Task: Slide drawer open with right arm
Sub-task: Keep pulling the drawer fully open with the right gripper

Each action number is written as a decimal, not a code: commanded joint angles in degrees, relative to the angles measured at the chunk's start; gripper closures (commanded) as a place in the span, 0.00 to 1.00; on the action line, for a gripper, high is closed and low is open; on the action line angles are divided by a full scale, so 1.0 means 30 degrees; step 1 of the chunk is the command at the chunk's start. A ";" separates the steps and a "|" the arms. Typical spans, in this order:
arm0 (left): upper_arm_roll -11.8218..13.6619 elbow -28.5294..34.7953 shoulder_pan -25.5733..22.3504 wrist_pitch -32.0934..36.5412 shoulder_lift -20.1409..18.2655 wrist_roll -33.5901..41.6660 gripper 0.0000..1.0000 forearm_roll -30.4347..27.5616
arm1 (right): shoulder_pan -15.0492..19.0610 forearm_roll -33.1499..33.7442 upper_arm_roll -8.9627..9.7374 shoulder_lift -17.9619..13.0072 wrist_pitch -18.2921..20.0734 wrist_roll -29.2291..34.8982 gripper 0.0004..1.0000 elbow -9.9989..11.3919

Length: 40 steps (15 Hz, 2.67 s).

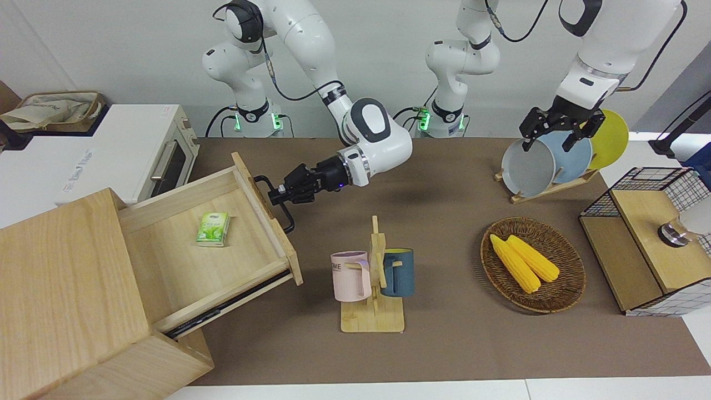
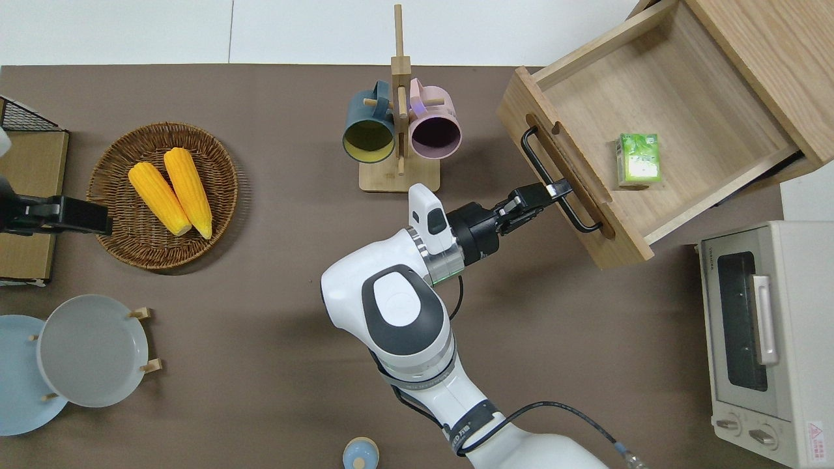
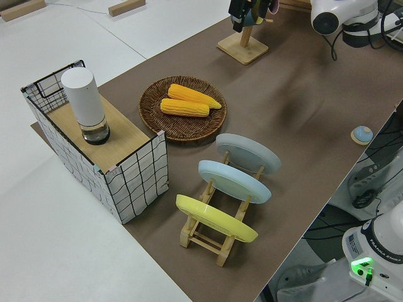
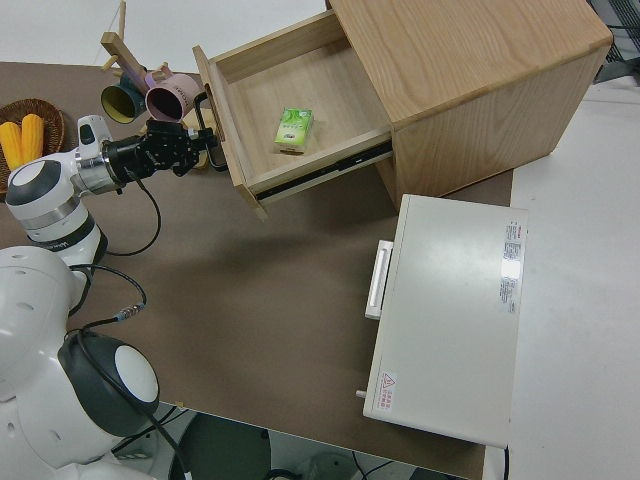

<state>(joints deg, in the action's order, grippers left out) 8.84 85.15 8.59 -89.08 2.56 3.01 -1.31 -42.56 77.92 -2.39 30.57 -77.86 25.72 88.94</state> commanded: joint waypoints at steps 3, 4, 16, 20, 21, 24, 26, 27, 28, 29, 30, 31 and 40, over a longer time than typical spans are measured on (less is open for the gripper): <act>0.0306 -0.0374 0.0328 -0.0012 0.0230 0.0109 0.00 0.0259 | -0.0464 0.0190 -0.0054 0.0443 0.0408 -0.0986 0.88 -0.0876; 0.0306 -0.0374 0.0328 -0.0012 0.0230 0.0109 0.00 0.0259 | -0.0463 0.0190 -0.0054 0.0443 0.0408 -0.0986 0.88 -0.0876; 0.0306 -0.0374 0.0328 -0.0012 0.0230 0.0109 0.00 0.0259 | -0.0259 0.0190 -0.0054 0.0443 0.0232 -0.0781 0.02 -0.0876; 0.0306 -0.0374 0.0328 -0.0012 0.0230 0.0109 0.00 0.0259 | -0.0288 0.0161 -0.0054 0.0443 0.0232 0.0182 0.01 -0.0818; 0.0306 -0.0374 0.0328 -0.0012 0.0230 0.0109 0.00 0.0259 | -0.0317 0.0073 -0.0054 0.0443 0.0232 0.0476 0.01 -0.0818; 0.0306 -0.0374 0.0328 -0.0012 0.0230 0.0109 0.00 0.0289 | -0.0375 -0.0074 -0.0054 0.0443 0.0261 0.1092 0.01 -0.0818; 0.0306 -0.0374 0.0328 -0.0012 0.0230 0.0109 0.00 0.0259 | -0.0434 -0.0452 -0.0054 0.0414 0.0232 0.1852 0.01 -0.0847; 0.0306 -0.0374 0.0328 -0.0012 0.0230 0.0109 0.00 0.0259 | -0.0463 -0.0890 -0.0054 0.0385 0.0174 0.2378 0.01 -0.0934; 0.0306 -0.0374 0.0328 -0.0012 0.0230 0.0109 0.00 0.0259 | -0.0434 -0.1358 -0.0025 0.0356 0.0144 0.2876 0.01 -0.1254; 0.0306 -0.0374 0.0328 -0.0012 0.0230 0.0109 0.00 0.0259 | -0.0463 -0.2088 -0.0054 0.0355 0.0115 0.3200 0.01 -0.1663; 0.0306 -0.0374 0.0328 -0.0012 0.0230 0.0109 0.00 0.0259 | -0.0463 -0.2675 -0.0054 0.0355 0.0086 0.3436 0.01 -0.2102; 0.0306 -0.0374 0.0328 -0.0012 0.0230 0.0109 0.00 0.0259 | -0.0434 -0.3203 -0.0025 0.0326 0.0057 0.3554 0.01 -0.2513; 0.0306 -0.0374 0.0328 -0.0012 0.0230 0.0109 0.00 0.0259 | -0.0230 -0.8975 -0.0054 -0.0843 0.0027 0.4698 0.01 -0.5329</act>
<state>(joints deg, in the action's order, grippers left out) 8.84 85.15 8.59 -89.08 2.56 3.01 -1.31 -43.95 56.19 -2.42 30.01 -77.45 38.41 74.25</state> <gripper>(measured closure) 0.000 0.013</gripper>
